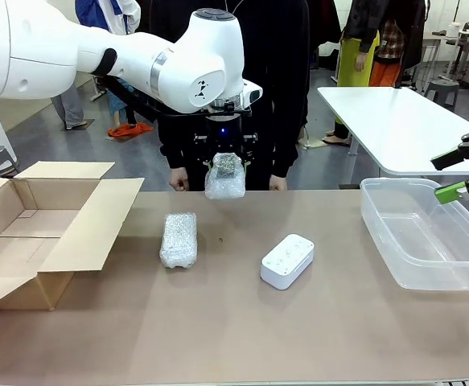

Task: Separate and place wrapped and unwrapped clocks.
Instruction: If the picked Digital clock is wrapped, place it in the Package Box ; if not, place it in the Organizing box.

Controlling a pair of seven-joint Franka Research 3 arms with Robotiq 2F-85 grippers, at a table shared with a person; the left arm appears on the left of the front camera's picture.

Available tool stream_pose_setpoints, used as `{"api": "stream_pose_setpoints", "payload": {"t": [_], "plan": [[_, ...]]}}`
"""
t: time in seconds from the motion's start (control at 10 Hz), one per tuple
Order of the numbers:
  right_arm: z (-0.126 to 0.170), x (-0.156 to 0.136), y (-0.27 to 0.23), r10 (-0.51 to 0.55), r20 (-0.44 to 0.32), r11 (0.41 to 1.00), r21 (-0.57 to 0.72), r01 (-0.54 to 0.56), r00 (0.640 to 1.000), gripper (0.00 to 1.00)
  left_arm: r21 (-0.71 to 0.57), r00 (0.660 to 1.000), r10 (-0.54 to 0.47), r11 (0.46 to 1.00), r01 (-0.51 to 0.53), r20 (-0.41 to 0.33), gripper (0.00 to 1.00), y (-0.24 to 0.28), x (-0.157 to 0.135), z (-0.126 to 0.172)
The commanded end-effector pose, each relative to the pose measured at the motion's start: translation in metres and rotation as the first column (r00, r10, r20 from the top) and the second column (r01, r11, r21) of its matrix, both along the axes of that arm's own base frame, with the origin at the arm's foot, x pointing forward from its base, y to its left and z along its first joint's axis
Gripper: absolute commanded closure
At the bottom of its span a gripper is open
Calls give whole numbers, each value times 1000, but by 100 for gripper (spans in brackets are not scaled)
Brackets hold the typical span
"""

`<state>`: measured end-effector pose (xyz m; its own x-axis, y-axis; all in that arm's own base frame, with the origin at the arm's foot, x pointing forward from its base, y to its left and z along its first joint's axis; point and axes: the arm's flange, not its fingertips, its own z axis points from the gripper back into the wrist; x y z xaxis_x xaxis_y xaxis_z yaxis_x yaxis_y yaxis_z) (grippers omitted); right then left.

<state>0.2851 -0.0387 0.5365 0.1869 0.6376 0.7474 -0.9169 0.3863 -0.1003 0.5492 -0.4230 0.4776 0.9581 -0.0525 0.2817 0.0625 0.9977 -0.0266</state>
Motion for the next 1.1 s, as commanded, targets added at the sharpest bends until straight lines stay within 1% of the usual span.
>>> {"api": "stream_pose_setpoints", "payload": {"t": [0.0, 0.8, 0.9, 1.0], "plan": [[2, 3, 0, 22, 4, 999, 30, -22, 1000, 0, -3, 1000, 2, 1000, -2, 10, 79, 1, 1, 3], [2, 3, 0, 22, 4, 999, 30, -22, 1000, 0, -3, 1000, 2, 1000, -2, 10, 79, 1, 1, 3], [2, 3, 0, 22, 4, 999, 30, -22, 1000, 0, 0, 1000, 0, 1000, 0, 0, 19, 0, 0, 0], [2, 3, 0, 22, 4, 999, 30, -22, 1000, 0, -7, 999, -17, 1000, 16, -30, 19, -3, -4, 3]]}}
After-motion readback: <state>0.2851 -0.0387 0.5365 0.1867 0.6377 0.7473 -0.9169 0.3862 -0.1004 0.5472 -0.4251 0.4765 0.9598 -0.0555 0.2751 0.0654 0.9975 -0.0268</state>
